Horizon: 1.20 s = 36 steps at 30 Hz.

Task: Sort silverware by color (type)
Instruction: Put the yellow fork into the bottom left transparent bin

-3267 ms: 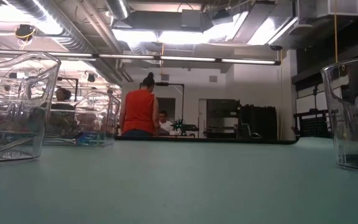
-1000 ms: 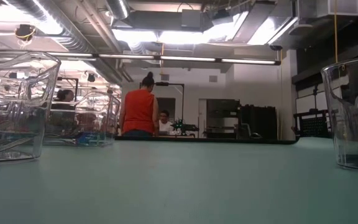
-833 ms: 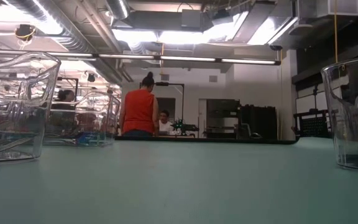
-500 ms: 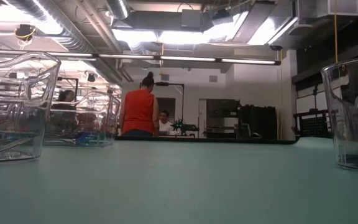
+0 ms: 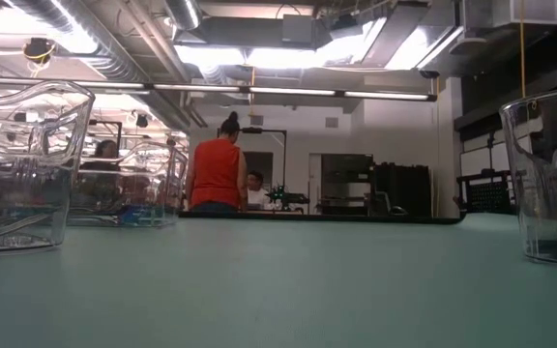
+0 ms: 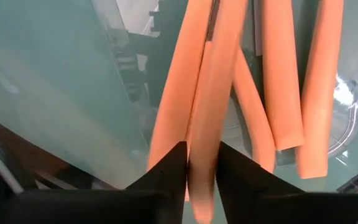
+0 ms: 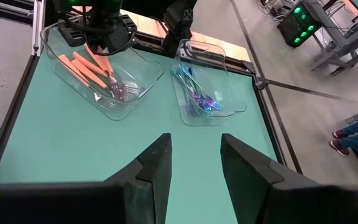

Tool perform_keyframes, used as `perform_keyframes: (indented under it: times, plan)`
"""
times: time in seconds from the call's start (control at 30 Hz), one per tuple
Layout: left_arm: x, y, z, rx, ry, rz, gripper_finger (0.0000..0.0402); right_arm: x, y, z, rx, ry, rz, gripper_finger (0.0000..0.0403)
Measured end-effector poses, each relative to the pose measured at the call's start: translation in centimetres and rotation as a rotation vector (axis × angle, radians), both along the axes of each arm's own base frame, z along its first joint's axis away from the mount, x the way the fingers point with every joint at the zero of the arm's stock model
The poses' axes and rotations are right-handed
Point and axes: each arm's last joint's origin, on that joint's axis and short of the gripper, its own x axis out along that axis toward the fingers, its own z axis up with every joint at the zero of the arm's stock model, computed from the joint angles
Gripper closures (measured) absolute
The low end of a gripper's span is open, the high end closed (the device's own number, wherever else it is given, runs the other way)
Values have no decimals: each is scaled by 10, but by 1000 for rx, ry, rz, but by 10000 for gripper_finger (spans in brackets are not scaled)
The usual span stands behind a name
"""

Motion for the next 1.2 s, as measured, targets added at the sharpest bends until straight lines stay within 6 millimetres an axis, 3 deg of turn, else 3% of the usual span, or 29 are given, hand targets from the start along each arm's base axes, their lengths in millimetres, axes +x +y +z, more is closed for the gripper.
perform_keyframes:
  times: [0.23,0.67,1.2]
  plan:
    - [0,0,0,0,0,0,304,0,0,0,0,0,0,274]
    - [-2,-1,1,-53,76,-9,301,0,0,0,0,0,0,274]
    - [-1,-4,2,-92,74,-12,347,0,0,0,0,0,0,274]
